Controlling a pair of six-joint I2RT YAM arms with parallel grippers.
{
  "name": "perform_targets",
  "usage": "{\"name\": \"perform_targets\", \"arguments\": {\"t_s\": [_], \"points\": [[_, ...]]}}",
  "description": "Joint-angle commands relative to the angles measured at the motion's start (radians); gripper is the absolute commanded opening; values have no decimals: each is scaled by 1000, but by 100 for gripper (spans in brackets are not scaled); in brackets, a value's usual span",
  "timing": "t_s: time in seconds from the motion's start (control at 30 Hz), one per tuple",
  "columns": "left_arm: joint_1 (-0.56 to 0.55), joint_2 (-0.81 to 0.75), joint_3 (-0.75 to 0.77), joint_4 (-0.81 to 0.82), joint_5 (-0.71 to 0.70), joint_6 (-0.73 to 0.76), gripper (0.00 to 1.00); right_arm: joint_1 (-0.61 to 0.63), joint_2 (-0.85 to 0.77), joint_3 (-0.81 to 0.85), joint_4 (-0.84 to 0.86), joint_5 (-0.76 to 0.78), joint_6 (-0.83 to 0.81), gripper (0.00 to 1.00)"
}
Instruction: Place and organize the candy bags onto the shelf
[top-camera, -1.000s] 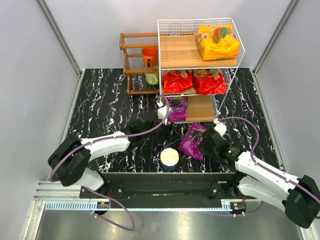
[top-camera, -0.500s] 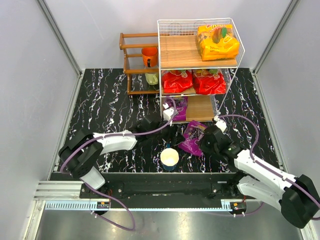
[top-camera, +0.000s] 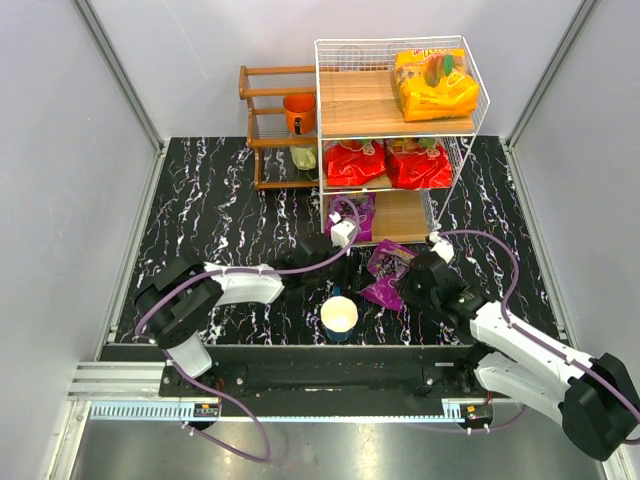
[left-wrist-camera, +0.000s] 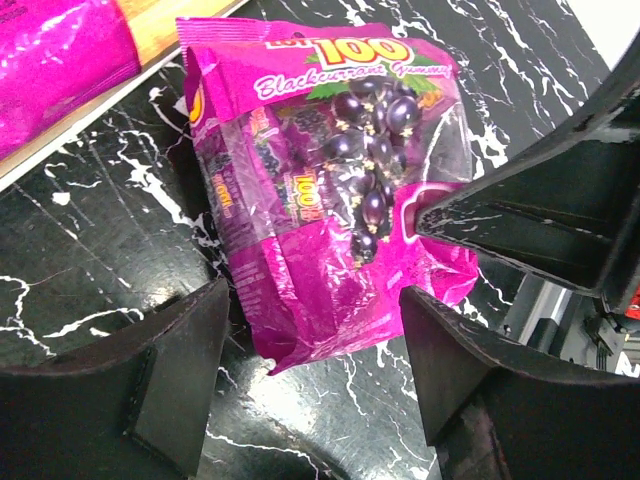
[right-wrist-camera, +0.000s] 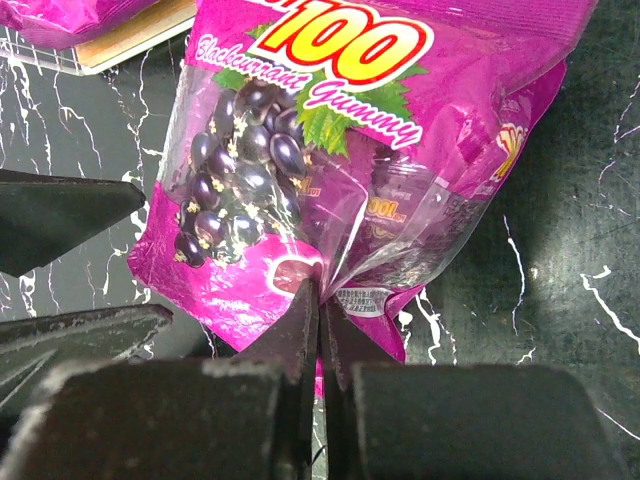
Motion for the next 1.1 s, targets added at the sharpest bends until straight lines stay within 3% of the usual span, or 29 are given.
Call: {"name": "perform_targets", "arguments": {"t_s": [0.0, 0.3, 0.4, 0.43, 0.57, 0.67, 0.87, 1.07], "points": [[0, 20, 31, 18, -43, -32, 70, -14, -31, -7, 43, -11, -8, 0], [-5, 69, 34, 79, 23, -89, 65, -14, -45, -19, 43, -14, -1, 0], [-8, 78, 37, 93, 30, -93, 59, -16, -56, -27, 40, -11, 2, 1], [-8, 78, 39, 96, 32, -95, 54, -16, -60, -28, 36, -6, 7, 3], [-8, 77, 42, 99, 40, -92, 41, -18, -108, -25, 14, 9, 12, 37], [-8, 74, 45, 95, 38, -87, 29, -18, -154, -7, -55, 35, 15, 47], [-8, 68, 59, 89, 41, -80, 0, -16, -237, 32, -213, 57, 68, 53], [-22, 63, 86, 79, 35, -83, 0, -7, -356, -51, -222, 44, 180, 51]]}}
